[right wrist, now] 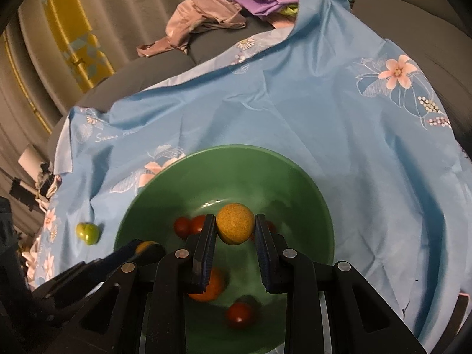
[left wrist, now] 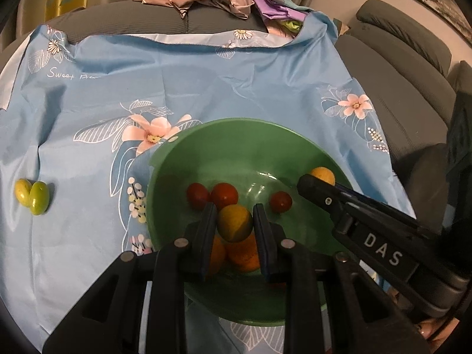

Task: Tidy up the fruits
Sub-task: 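Open the right tool over the bowl while the left tool drops its yellow fruit in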

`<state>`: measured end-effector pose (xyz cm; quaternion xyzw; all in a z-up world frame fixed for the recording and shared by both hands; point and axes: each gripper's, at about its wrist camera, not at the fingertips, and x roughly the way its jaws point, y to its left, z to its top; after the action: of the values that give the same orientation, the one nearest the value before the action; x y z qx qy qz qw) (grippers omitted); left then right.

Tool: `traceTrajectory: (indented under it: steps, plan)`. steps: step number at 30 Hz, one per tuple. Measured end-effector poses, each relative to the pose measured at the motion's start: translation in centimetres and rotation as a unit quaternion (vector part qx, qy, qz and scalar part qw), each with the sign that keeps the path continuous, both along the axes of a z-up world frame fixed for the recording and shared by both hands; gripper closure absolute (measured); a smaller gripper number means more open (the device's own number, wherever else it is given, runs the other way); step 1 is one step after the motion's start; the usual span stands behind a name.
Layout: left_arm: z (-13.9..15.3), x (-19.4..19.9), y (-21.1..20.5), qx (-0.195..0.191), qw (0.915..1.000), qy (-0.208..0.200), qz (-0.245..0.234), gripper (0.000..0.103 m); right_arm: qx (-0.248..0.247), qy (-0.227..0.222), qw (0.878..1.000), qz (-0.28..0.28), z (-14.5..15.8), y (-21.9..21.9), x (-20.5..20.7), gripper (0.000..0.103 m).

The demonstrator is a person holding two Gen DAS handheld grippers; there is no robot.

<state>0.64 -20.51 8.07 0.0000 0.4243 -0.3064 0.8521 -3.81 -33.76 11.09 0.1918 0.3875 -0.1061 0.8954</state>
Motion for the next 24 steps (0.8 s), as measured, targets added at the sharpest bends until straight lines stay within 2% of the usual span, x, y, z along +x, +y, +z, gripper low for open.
traceTrajectory:
  steps: [13,24]
  plan:
    - [-1.5,0.5,-0.6,0.01,0.9997,0.023,-0.001,0.077,-0.021,0.042,0.999,-0.003,-1.3,0.1,1.0,0.075]
    - [-1.8,-0.2,-0.9,0.032,0.9995,-0.008,0.005,0.077,-0.05,0.062,0.997,-0.001,-1.6,0.6,1.3,0.075]
